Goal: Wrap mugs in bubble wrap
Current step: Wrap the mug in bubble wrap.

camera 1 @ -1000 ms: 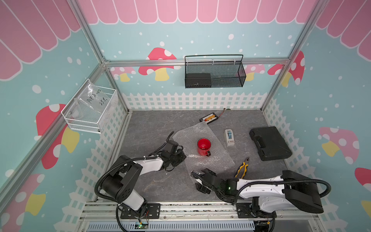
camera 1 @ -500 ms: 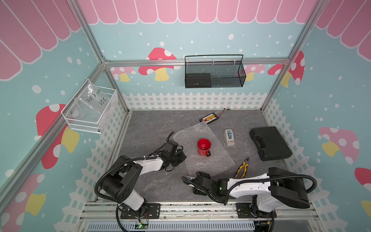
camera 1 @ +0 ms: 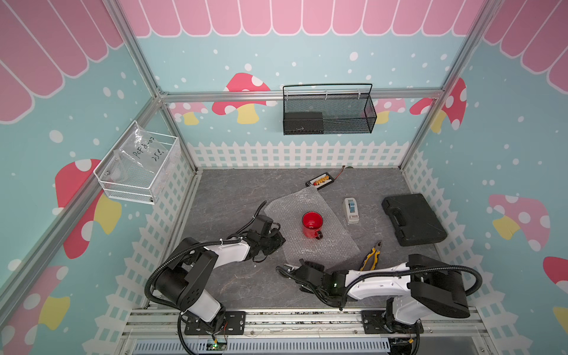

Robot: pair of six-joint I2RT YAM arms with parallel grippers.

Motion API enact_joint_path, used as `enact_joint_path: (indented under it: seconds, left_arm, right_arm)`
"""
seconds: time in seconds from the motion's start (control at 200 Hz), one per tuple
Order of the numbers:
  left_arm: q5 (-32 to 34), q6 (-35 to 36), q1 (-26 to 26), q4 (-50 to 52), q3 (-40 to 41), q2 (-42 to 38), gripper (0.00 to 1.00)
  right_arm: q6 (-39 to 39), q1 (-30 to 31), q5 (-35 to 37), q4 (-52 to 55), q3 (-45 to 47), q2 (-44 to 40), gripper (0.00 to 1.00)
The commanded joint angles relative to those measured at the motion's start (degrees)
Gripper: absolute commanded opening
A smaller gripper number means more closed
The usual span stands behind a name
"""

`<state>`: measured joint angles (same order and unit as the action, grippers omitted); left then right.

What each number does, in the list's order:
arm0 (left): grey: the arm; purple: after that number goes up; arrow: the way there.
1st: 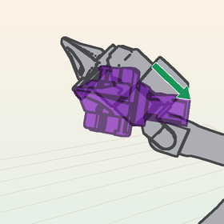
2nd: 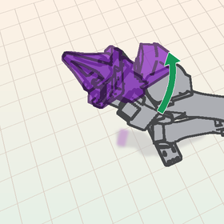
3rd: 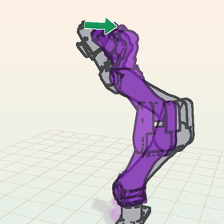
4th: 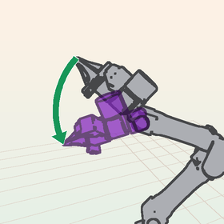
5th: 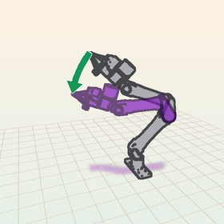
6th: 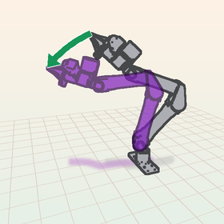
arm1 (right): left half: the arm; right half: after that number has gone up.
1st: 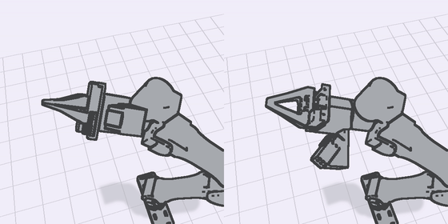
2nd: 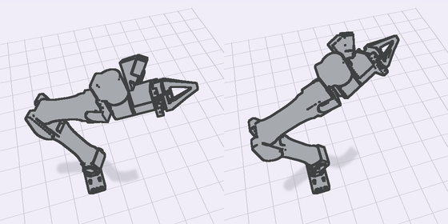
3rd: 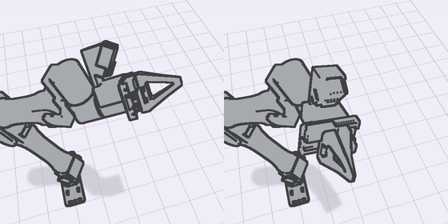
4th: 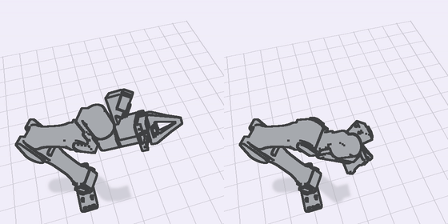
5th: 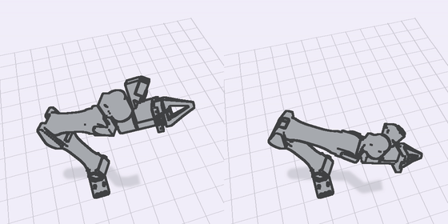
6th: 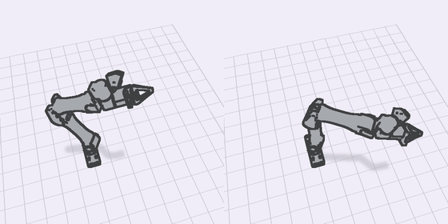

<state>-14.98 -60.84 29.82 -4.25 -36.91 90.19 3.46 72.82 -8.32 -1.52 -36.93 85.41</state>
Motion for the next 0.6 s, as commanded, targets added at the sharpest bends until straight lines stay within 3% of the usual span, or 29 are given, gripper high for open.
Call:
enact_joint_path:
  seconds: [0.0,0.16,0.32,0.595]
  left_arm:
    - [2.84,2.20,-0.46,3.80,-1.81,-4.06,0.33]
    - [9.46,8.71,-1.53,9.50,-2.70,-12.99,0.61]
    - [12.29,15.81,-1.14,11.63,-2.92,-19.35,0.77]
    - [11.01,19.82,3.85,7.28,-2.86,-16.82,0.79]
  right_arm:
    - [-0.30,-3.41,3.84,-0.12,-1.28,-5.11,0.00]
    - [-0.49,-10.45,1.80,0.44,-3.10,-8.62,0.00]
    - [-0.29,-16.08,1.19,2.06,-6.48,-9.25,0.00]
    - [-2.21,-25.01,-2.16,2.85,-12.81,-4.94,0.00]
